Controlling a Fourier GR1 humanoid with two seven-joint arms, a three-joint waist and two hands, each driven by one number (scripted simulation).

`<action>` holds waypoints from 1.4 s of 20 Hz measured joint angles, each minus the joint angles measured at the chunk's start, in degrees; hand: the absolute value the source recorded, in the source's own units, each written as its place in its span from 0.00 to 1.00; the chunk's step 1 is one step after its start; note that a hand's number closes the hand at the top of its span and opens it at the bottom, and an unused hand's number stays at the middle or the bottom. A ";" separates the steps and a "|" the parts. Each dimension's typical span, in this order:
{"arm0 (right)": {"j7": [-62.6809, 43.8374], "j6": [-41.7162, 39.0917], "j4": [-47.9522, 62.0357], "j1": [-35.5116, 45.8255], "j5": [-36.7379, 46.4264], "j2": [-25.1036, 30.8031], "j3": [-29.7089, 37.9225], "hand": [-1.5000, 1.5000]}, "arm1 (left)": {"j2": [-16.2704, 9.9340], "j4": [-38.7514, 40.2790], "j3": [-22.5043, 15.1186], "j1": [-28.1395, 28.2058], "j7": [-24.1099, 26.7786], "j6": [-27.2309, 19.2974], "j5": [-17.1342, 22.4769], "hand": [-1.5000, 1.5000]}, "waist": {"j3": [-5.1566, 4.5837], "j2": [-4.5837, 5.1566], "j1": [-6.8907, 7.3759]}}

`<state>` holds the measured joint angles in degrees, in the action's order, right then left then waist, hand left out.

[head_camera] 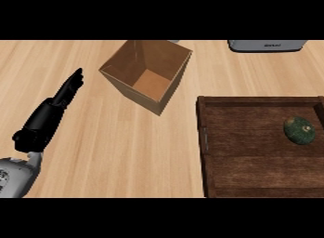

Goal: Pick the squash from the tray and place it in the cardboard box

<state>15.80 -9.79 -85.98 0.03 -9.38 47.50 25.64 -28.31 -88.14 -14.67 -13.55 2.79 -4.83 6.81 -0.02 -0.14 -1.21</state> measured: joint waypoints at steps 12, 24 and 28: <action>9.46 -5.54 -1.14 -7.31 18.23 11.38 -3.20 0.00 | 0.18 -0.28 1.32 0.61 1.94 3.15 -0.35 0.50 | -0.04 0.12 1.16; -17.43 -14.85 -21.60 -5.53 28.77 14.41 -15.45 0.00 | 1.80 0.72 2.46 0.29 2.37 4.97 -1.58 0.50 | -0.06 0.14 1.38; -27.85 -17.50 -26.23 -3.08 31.41 10.67 -21.51 0.00 | 2.34 1.32 3.16 -0.48 2.23 5.97 -2.10 0.50 | -0.05 0.20 1.56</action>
<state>-12.05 -27.29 -112.21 -3.05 22.04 58.16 4.13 -25.98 -86.82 -11.51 -14.03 5.03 1.14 4.71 -0.07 0.06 0.35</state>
